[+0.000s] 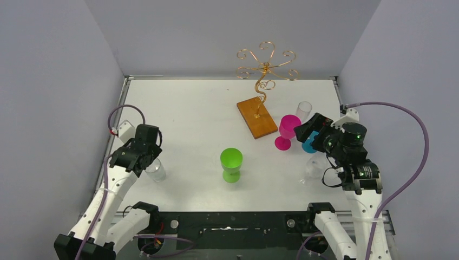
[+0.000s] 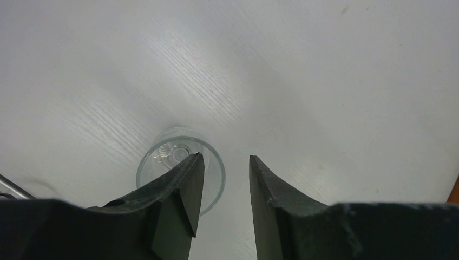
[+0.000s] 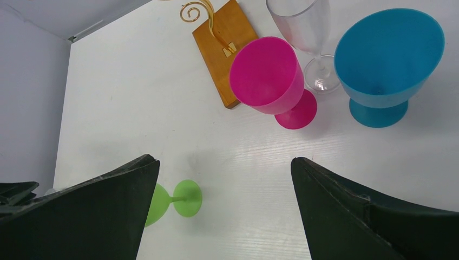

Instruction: Place the wine glass upside down on the wine glass rack

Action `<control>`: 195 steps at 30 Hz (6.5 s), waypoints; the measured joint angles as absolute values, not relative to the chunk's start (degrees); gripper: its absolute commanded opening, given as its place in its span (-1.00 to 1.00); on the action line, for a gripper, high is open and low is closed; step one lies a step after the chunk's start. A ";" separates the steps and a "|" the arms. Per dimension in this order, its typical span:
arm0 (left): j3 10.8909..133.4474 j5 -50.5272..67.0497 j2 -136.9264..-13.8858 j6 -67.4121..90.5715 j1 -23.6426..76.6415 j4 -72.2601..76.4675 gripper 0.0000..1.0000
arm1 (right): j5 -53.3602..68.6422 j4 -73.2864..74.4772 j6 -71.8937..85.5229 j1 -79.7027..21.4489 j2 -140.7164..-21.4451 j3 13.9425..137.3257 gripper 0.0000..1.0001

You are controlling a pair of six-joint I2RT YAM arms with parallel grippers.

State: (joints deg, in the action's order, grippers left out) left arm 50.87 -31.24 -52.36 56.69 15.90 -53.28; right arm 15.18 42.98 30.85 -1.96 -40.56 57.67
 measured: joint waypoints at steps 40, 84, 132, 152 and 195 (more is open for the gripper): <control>44.01 -17.23 -51.13 40.27 14.13 -40.99 -1.00 | 25.63 34.68 29.78 -4.60 -40.16 49.93 0.78; 61.89 47.51 -48.58 31.44 14.15 -34.72 -1.00 | 15.29 17.47 -64.53 -62.76 -60.75 54.70 0.01; 59.51 42.59 -54.43 42.94 13.82 -14.55 0.32 | 7.16 23.14 -49.95 -64.95 -70.65 64.23 -1.00; 49.65 15.70 -46.81 24.71 13.76 -18.81 0.68 | 6.68 15.40 18.33 -48.80 -70.32 68.29 -1.00; 42.41 28.18 -50.65 33.69 13.39 -6.48 0.72 | 14.17 7.35 71.16 -32.69 -61.65 61.93 -1.00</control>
State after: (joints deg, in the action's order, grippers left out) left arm 42.41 28.18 -50.65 33.69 13.39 -6.48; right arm 14.17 7.35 71.16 -32.69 -61.65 61.93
